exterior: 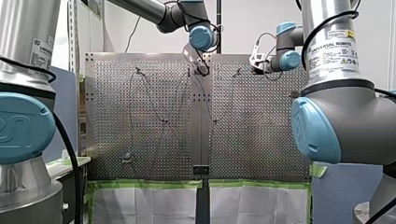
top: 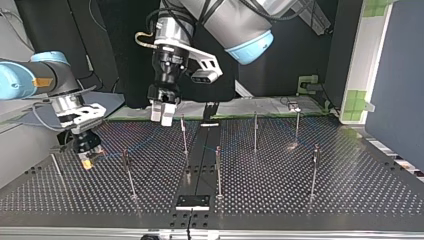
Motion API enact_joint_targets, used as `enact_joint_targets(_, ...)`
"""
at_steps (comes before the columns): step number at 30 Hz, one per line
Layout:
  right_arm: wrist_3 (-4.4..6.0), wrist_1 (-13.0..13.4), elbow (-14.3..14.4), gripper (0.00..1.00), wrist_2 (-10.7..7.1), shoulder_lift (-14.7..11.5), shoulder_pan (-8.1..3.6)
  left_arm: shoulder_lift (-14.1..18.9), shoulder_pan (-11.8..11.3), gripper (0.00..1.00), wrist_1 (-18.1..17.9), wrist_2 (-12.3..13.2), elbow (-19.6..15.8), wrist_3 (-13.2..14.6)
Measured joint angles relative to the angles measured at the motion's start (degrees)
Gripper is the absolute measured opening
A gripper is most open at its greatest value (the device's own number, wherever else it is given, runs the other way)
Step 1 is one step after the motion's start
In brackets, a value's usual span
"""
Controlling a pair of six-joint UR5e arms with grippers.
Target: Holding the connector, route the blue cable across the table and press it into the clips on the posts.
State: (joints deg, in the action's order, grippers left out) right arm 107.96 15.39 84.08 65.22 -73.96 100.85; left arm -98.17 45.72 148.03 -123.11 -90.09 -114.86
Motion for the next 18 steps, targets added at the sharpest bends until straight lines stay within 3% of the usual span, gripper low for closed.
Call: enact_joint_targets(18, -0.10, -0.1, 0.0, 0.00, -0.07, 0.0, 0.00, -3.4, 1.1, 1.00, -10.8, -2.7, -10.8, -2.2)
